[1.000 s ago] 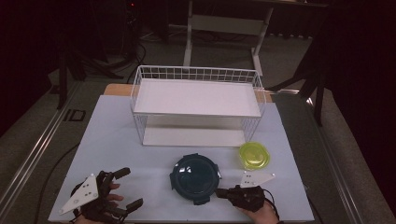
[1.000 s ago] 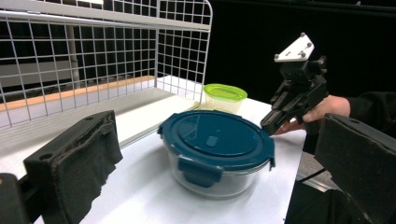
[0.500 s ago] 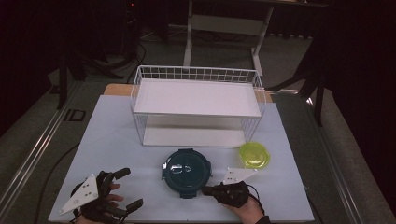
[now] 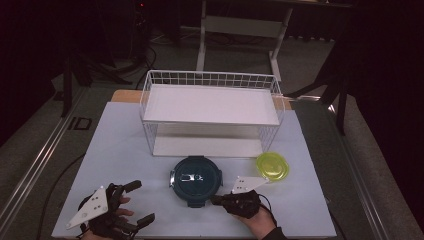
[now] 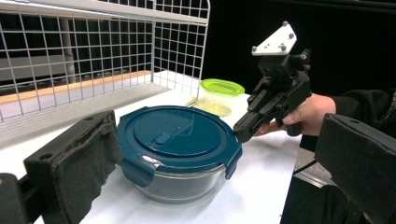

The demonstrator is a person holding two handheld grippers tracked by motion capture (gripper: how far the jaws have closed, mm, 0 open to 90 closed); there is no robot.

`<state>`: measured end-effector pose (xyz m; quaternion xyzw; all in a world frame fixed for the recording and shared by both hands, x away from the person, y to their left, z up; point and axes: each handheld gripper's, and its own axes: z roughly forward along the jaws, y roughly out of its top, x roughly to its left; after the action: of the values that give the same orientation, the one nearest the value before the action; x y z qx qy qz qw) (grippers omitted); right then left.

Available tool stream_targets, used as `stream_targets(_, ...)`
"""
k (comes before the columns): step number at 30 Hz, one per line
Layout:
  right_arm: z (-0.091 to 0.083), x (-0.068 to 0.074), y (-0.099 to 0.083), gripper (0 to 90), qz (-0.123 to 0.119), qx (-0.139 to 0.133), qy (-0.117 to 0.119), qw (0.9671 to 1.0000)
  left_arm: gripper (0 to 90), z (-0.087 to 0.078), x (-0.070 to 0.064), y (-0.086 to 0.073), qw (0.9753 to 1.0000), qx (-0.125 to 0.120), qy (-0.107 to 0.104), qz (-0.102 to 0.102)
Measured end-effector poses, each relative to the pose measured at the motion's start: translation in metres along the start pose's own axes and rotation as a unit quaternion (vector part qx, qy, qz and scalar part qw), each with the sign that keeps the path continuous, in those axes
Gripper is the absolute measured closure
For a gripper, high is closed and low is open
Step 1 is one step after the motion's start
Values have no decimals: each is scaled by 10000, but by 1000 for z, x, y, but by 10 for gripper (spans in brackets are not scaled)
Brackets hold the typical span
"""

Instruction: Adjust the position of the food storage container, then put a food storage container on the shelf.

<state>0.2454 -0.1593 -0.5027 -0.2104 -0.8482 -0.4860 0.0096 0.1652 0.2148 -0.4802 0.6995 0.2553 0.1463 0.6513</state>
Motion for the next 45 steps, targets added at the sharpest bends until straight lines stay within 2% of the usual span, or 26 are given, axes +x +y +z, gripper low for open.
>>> stream_targets(3,-2,2,3,900,21,-140,66,9999,0,0,1,0,10000,1,23,-12)
stream_targets(5,-5,6,7,900,-115,-170,-66,9998,0,0,2,0,9999,59,74,-36)
stream_targets(7,-10,7,9,893,-93,-287,-137,9995,0,2,4,1,9998,126,174,-5)
stream_targets(10,-18,9,14,696,-151,-448,-306,9984,0,6,7,3,9990,310,335,-9)
stream_targets(12,-23,9,17,563,-88,-521,-394,9978,0,10,8,6,9974,563,438,-56)
stream_targets(13,-25,9,18,494,-69,-554,-448,9974,0,12,9,7,9967,659,433,-170)
stream_targets(14,-26,9,20,449,-51,-597,-483,9970,0,15,11,9,9960,749,308,-377)
stream_targets(15,-26,9,20,449,-51,-597,-483,9970,0,15,11,9,9960,749,308,-377)
stream_targets(17,-30,7,22,330,-76,-704,-473,9964,0,19,11,12,9954,810,235,-457)
stream_targets(19,-33,6,24,189,-124,-709,-438,9964,0,24,10,18,9948,894,211,-442)
stream_targets(22,-38,7,28,155,-209,-815,-730,9938,0,31,12,27,9943,946,187,-453)
stream_targets(23,-40,7,29,121,-247,-865,-909,9918,0,33,13,29,9942,949,187,-477)
stream_targets(25,-43,8,32,139,-390,-871,-1243,9876,0,39,16,33,9932,1034,144,-507)
stream_targets(28,-47,3,35,161,-248,-868,-1235,9882,0,46,21,36,9924,1094,153,-543)
stream_targets(30,-49,-1,37,166,-277,-837,-1398,9863,0,52,24,37,9920,1094,180,-609)
stream_targets(33,-52,-9,38,156,-165,-947,-1406,9854,0,58,29,38,9905,1138,205,-744)
stream_targets(35,-54,-13,39,156,-87,-972,-1533,9834,0,63,35,37,9877,1245,259,-907)
stream_targets(37,-56,-16,40,155,-33,-977,-1555,9830,0,67,38,36,9843,1381,336,-1043)
stream_targets(38,-57,-16,41,153,-38,-984,-1590,9824,0,70,40,36,9817,1481,438,-1118)
stream_targets(39,-58,-16,42,147,0,-919,-1642,9821,0,72,41,36,9801,1543,439,-1168)
stream_targets(40,-59,-16,43,131,31,-887,-1636,9825,0,74,44,35,9773,1643,397,-1276)
stream_targets(41,-59,-17,44,129,96,-855,-1625,9829,0,76,46,34,9739,1751,435,-1375)
stream_targets(42,-59,-17,44,123,155,-853,-1580,9836,0,79,51,32,9691,1835,442,-1588)
stream_targets(43,-60,-17,45,108,227,-868,-1525,9842,0,80,54,31,9658,1888,431,-1721)
stream_targets(44,-59,-17,45,106,277,-863,-1536,9840,0,81,61,28,9590,2008,489,-1939)
stream_targets(45,-58,-17,46,106,336,-829,-1551,9838,0,82,64,25,9565,2037,454,-2038)
